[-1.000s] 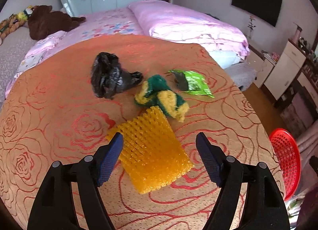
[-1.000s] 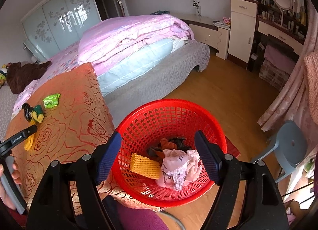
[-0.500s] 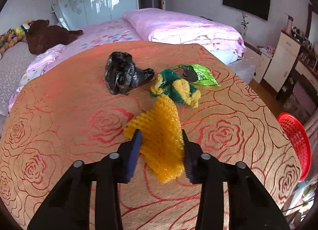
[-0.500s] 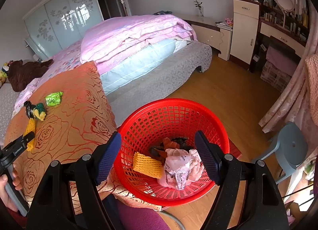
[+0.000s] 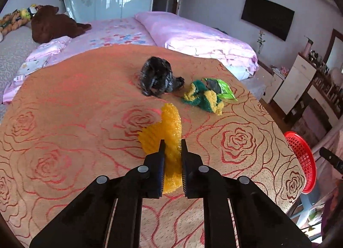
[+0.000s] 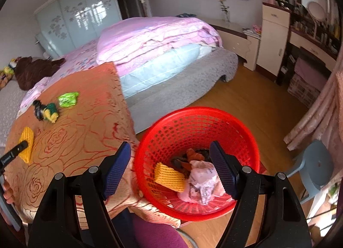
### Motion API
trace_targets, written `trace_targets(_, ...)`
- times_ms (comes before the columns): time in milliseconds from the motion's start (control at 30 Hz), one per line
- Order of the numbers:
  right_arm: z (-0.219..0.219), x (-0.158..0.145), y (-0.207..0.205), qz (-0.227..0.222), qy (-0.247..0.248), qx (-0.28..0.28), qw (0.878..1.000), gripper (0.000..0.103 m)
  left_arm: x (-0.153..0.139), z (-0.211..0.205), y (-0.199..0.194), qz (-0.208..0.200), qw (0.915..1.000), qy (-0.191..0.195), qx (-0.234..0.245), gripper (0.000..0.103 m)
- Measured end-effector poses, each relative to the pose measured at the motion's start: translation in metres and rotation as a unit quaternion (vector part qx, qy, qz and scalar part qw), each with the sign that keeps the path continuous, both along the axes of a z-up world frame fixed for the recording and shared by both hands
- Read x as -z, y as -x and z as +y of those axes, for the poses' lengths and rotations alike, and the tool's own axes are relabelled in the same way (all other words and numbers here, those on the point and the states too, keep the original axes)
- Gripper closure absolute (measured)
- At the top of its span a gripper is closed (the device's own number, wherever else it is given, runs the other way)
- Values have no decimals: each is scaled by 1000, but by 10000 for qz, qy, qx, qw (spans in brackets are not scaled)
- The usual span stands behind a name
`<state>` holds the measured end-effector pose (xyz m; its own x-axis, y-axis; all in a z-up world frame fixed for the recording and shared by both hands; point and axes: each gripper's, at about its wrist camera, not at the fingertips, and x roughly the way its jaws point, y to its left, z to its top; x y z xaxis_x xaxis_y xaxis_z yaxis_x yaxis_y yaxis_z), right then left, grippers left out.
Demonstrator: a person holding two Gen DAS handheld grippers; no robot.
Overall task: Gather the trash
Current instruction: 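Reach the right tool toward the green-yellow sponge while the left tool holds the yellow net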
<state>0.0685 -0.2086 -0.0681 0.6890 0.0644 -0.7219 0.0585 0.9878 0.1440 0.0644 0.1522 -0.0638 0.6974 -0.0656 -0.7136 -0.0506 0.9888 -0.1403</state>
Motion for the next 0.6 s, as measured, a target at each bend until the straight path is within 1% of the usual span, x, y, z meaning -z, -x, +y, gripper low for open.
trace_targets(167,29,-5,1,-151,87,-451,9988,30,-11,8,11,-155,9998,12,-86,91)
trace_targets(367,75,-9,-2,-262,157,-1177,9926,30,-25,21,28,-372,9987,-147,-316,91)
trace_targets(467,97,-15,-5,-324,158,-1393,9896,30,-29,29,35,-466,9976,-256,-438,91)
trace_targets(600,128,-27,-12,-517,182,-1663,9846,30,-30,40,44,-505,9967,-331,-544,91)
